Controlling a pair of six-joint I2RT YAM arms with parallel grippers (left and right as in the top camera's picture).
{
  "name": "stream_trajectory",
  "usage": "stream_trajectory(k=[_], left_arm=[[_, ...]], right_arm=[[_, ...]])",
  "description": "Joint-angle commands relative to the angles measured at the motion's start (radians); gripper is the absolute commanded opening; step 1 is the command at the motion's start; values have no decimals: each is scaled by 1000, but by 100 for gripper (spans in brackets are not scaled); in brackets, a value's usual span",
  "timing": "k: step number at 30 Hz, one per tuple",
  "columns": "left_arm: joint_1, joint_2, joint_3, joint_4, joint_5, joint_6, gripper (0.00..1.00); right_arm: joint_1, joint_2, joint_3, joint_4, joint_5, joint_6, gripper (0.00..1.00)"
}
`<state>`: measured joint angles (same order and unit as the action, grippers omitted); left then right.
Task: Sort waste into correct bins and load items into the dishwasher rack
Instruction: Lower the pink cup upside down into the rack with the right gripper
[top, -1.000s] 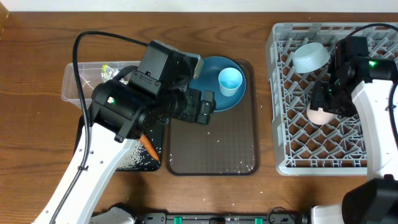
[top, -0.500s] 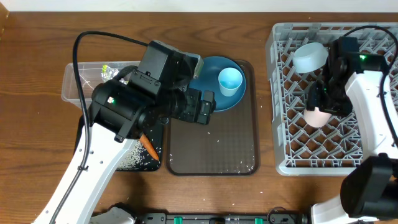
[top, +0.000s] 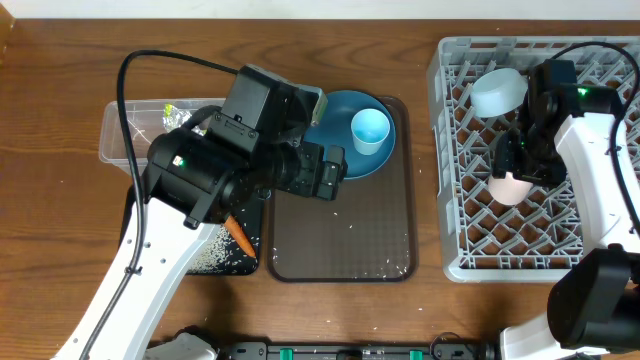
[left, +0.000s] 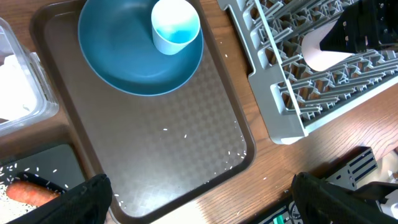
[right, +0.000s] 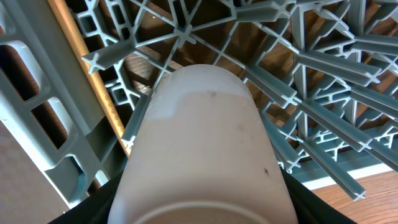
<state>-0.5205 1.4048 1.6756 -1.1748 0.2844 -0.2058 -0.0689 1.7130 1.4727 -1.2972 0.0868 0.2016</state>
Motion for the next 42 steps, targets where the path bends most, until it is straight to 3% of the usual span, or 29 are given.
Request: stream_trajectory(k=[1, 20, 23, 26, 29, 42], left_arm=[[3, 0, -4, -3, -9, 9, 95], [3, 0, -4, -3, -9, 9, 95], [3, 0, -4, -2, -10, 9, 95], [3, 0, -4, -3, -10, 9, 95], [3, 0, -4, -3, -9, 9, 95], [3, 0, -4, -3, -9, 9, 95]], right_arm=[[-18, 8, -2, -1, 14, 11, 34], [-18, 8, -2, 28, 14, 11, 30], [-18, 8, -2, 20, 14, 11, 40], [-18, 8, -2, 12, 13, 11, 64], [-18, 8, -2, 8, 13, 11, 73], [-18, 8, -2, 5, -9, 10, 79]])
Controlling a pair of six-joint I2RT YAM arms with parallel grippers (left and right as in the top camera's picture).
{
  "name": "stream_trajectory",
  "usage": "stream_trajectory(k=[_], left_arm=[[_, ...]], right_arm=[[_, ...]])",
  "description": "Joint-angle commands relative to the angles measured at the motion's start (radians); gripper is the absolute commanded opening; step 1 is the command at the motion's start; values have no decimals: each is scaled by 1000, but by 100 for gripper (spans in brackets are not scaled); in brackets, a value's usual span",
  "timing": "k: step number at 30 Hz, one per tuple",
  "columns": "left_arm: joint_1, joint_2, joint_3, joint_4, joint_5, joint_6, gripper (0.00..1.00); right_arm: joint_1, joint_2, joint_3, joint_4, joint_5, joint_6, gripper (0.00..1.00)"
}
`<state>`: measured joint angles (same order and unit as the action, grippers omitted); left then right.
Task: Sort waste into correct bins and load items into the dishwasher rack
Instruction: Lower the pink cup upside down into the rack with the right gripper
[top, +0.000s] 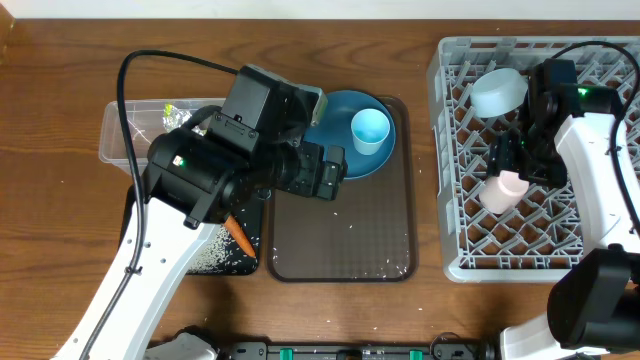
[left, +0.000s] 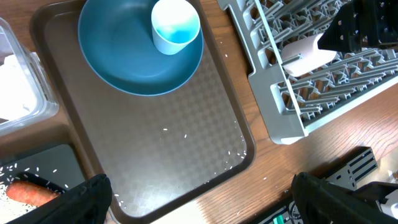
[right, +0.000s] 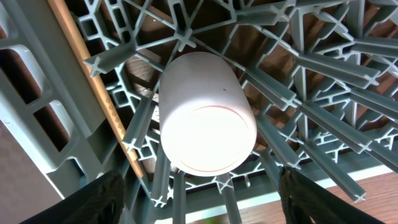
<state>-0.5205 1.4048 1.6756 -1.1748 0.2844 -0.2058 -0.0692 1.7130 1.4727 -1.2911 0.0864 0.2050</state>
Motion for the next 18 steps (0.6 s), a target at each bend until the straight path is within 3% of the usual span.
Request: stream_trajectory(k=[1, 7, 13, 18], left_arm=[[3, 0, -4, -3, -9, 9, 95], [3, 0, -4, -3, -9, 9, 95], [3, 0, -4, -2, -10, 9, 95], [3, 0, -4, 40, -9, 9, 95]], right_arm=[[-17, 8, -2, 2, -18, 6, 80], [-17, 8, -1, 39, -46, 8, 99], [-17, 5, -1, 43, -159, 1, 99], [-18, -60, 1, 36, -282, -116, 97]])
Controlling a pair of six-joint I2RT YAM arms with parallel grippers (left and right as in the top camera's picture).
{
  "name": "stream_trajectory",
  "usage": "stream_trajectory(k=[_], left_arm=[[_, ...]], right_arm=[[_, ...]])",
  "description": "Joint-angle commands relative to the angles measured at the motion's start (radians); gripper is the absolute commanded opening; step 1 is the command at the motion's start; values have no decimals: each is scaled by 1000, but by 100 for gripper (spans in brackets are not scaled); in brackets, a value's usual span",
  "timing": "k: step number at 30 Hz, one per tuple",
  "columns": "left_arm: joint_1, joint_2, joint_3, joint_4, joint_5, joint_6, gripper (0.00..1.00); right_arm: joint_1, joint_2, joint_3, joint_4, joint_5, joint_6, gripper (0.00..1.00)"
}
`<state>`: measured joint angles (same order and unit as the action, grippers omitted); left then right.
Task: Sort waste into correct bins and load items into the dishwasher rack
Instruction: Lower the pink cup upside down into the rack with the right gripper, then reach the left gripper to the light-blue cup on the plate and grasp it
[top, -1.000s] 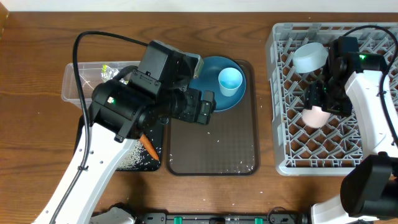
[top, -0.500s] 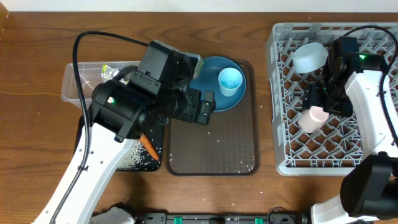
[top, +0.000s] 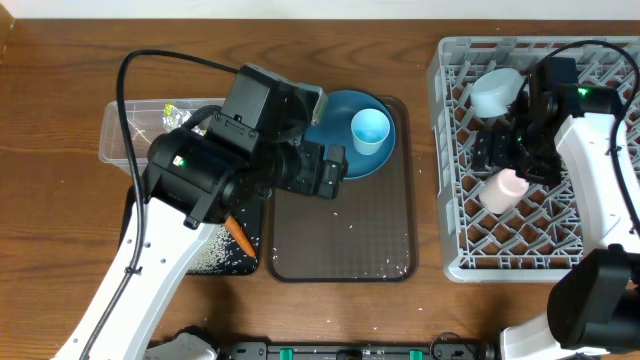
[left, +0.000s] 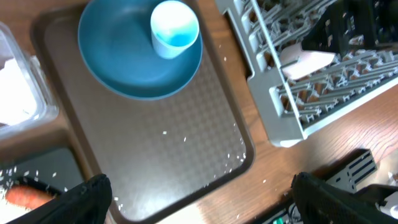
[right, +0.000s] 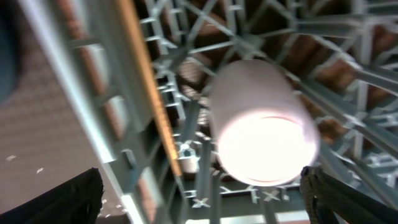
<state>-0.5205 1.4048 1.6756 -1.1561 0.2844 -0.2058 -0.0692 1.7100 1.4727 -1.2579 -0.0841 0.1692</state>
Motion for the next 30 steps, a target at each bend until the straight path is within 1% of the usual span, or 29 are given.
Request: stream_trajectory(k=[1, 3, 6, 10, 15, 20, 25, 27, 30], left_arm=[[3, 0, -4, 29, -9, 9, 95], [3, 0, -4, 28, -9, 9, 95], [3, 0, -4, 34, -9, 9, 95], [3, 9, -4, 113, -42, 8, 95], [2, 89, -6, 240, -43, -85, 95], [3, 231, -6, 369, -56, -96, 95], [3, 372, -6, 454, -74, -96, 95], [3, 420, -6, 473, -90, -99, 91], [3, 478, -6, 474, -117, -135, 76]], right_arm=[[-18, -80, 1, 5, -131, -100, 96], [-18, -142, 1, 8, -141, -112, 95], [-18, -253, 1, 18, -142, -111, 98], [-18, -383, 1, -11, -141, -111, 99], [-18, -504, 1, -63, -141, -111, 99], [-18, -561, 1, -111, -141, -111, 99], [-17, -562, -3, -159, -141, -111, 99], [-17, -560, -10, -159, -141, -111, 99], [-17, -560, -22, -153, -141, -111, 99]])
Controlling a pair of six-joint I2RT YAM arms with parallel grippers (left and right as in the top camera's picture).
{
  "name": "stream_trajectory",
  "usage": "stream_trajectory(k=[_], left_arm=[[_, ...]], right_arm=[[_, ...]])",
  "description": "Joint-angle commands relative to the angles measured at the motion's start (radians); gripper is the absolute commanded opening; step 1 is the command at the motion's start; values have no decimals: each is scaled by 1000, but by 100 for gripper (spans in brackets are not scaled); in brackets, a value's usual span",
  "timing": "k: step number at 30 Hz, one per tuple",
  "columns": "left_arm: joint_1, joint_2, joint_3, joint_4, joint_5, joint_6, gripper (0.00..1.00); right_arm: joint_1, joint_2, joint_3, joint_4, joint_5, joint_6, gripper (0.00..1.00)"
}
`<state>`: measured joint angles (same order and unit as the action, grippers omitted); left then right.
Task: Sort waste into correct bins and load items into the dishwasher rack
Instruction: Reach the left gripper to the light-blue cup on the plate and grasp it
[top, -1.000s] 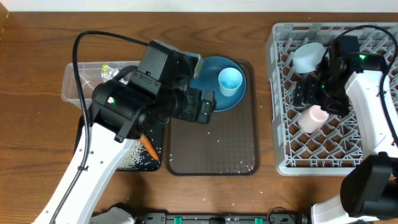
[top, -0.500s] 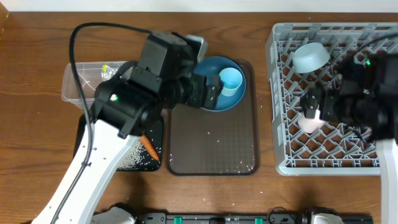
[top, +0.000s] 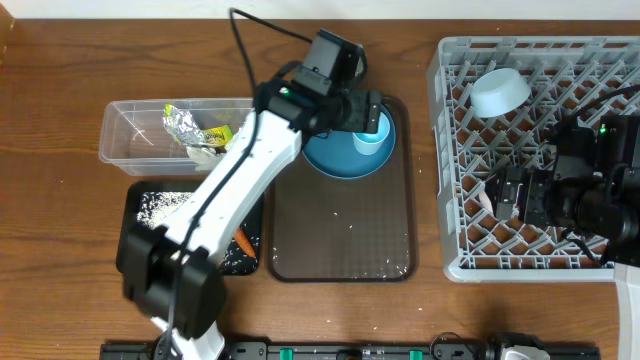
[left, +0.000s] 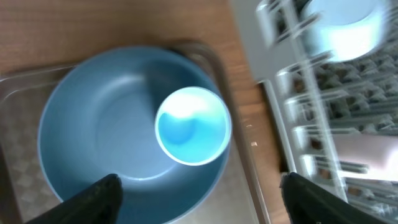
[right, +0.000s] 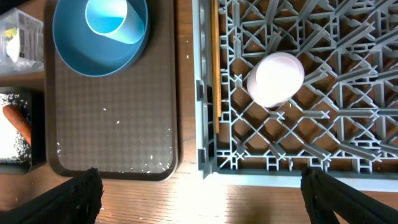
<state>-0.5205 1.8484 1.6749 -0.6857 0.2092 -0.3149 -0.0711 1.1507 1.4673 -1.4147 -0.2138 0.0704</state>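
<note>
A light-blue cup (left: 193, 126) stands upright on a blue plate (left: 81, 149) at the back of the brown tray (top: 340, 225). Above the cup hovers my left gripper (top: 366, 112), open, its fingertips (left: 93, 196) wide on either side with nothing between them. A pink cup (right: 275, 79) rests bottom-up in the grey dishwasher rack (top: 452, 262), and a white bowl (top: 499, 92) sits at the rack's back left. High over the rack's front left is my right gripper (top: 516, 195), open and empty, well clear of the pink cup.
A clear bin (top: 120, 150) with foil and wrappers stands left of the tray. In front of it a black tray (top: 150, 205) holds rice and a carrot (top: 241, 241). Rice grains lie scattered on the brown tray. My left arm stretches across both bins.
My left gripper has moved from over the tray's left side to right above the blue cup on the plate. My right gripper has pulled up and back from the pink cup.
My right gripper first held the pink cup low in the rack. It then stood open with the cup left bottom-up among the rack's pegs, and drew away from it. My left arm stayed still until now, when it hangs over the blue cup.
</note>
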Motion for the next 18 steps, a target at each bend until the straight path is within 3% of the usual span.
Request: stream_trajectory(k=[1, 7, 13, 18], left_arm=[[3, 53, -5, 3, -42, -40, 75], [3, 158, -5, 4, -42, -64, 74], [3, 219, -5, 12, -42, -65, 62], [3, 237, -5, 49, -42, -64, 60]], right_arm=[[-15, 0, -21, 6, -11, -13, 99], [-15, 0, -64, 32, -11, -12, 99], [-15, 0, -125, 66, -12, -12, 99], [-15, 0, -142, 76, -12, -11, 99]])
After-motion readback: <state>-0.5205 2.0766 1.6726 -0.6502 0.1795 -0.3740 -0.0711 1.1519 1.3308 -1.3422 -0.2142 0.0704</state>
